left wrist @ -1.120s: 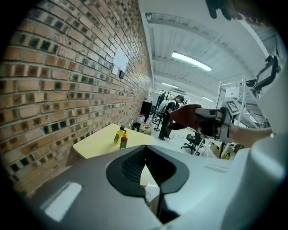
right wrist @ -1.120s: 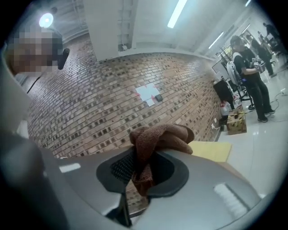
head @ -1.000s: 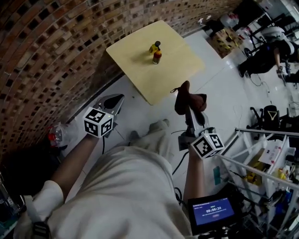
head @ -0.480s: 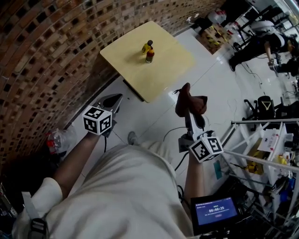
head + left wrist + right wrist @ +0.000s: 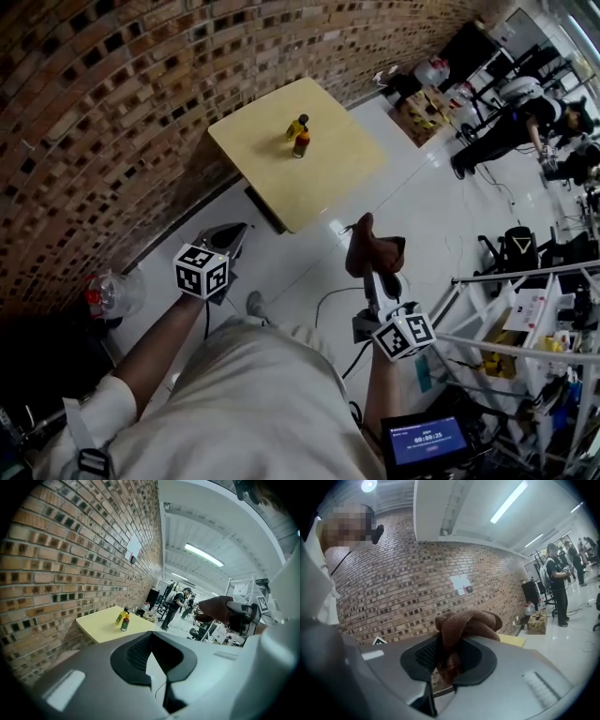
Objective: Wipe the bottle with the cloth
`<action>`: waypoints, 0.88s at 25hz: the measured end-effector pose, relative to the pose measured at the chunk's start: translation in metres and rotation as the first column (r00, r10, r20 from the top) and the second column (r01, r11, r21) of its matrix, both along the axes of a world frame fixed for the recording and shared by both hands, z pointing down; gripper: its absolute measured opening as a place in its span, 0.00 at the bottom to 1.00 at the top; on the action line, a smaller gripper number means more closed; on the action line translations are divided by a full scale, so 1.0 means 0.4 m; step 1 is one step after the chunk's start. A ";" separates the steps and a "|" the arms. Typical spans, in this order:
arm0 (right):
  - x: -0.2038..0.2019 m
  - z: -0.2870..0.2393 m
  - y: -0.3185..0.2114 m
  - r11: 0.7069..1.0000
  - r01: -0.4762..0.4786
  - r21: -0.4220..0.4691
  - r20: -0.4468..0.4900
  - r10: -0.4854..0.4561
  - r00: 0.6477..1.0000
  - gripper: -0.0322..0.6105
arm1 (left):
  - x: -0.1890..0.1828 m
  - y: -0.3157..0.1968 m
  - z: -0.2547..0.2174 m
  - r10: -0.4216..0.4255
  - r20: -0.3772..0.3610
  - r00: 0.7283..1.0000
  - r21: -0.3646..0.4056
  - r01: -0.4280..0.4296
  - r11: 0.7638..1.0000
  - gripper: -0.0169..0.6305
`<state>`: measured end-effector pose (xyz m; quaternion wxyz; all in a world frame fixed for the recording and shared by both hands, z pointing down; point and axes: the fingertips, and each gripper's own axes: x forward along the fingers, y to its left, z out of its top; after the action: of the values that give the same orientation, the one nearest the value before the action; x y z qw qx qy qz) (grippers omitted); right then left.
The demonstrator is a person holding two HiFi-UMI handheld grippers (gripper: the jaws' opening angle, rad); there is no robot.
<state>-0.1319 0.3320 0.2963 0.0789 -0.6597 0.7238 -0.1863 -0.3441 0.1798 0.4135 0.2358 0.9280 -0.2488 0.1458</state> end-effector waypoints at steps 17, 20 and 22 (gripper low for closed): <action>-0.078 0.024 0.409 0.999 -0.008 0.051 0.068 0.004 0.998 0.16 | -0.053 0.416 0.008 -0.002 0.040 0.999 0.057 0.000 0.998 0.05; -0.088 0.037 0.444 0.998 -0.017 0.056 0.084 0.012 0.996 0.16 | -0.069 0.445 -0.003 0.002 0.054 0.999 0.072 -0.005 0.997 0.05; -0.086 0.032 0.455 0.997 -0.038 0.066 0.087 0.032 0.996 0.16 | -0.074 0.447 -0.018 0.026 0.061 0.998 0.098 -0.032 0.995 0.05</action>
<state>-0.1664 0.5140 0.3090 0.1354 -0.6607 0.7138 -0.1886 -0.3737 0.3587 0.4063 0.1800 0.9373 -0.2492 0.1643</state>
